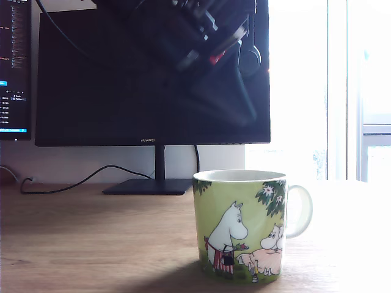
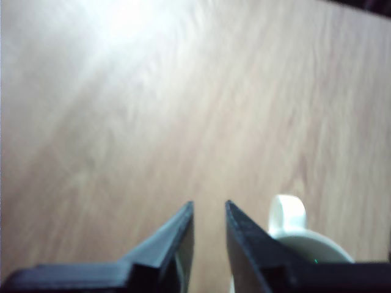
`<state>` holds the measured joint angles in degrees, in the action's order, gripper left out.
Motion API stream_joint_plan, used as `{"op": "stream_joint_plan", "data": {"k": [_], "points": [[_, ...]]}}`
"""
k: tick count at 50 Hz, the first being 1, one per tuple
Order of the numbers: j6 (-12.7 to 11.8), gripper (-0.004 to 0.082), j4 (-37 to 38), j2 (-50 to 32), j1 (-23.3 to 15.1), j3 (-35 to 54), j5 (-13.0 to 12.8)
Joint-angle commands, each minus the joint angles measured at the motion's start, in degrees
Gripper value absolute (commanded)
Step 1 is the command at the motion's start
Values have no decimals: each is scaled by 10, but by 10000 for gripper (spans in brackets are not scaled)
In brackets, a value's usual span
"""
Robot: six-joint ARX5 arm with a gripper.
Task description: Pick up the coffee capsules from the table one by one and drop them inside the nearest coffee cup
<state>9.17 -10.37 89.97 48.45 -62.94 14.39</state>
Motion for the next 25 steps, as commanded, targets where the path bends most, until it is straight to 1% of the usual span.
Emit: {"op": "stream_joint_plan", "data": {"k": [1,5,8,10,12,17,22,25], "points": [[-13,-20,38,-35,-10,51,-5],[-28,-20,83,-64,-28,97,-10],[-44,-20,117,-87,-43,135,-17],[-49,-20,132,-104,-56,158,-21],[-63,-20,147,-121,-70,182,-30],[-78,-20,160,-164,-103,232,-35],[-86,-20,162,-207,-136,273,-45],[-93,-20,162,-234,-155,296,-46]]}}
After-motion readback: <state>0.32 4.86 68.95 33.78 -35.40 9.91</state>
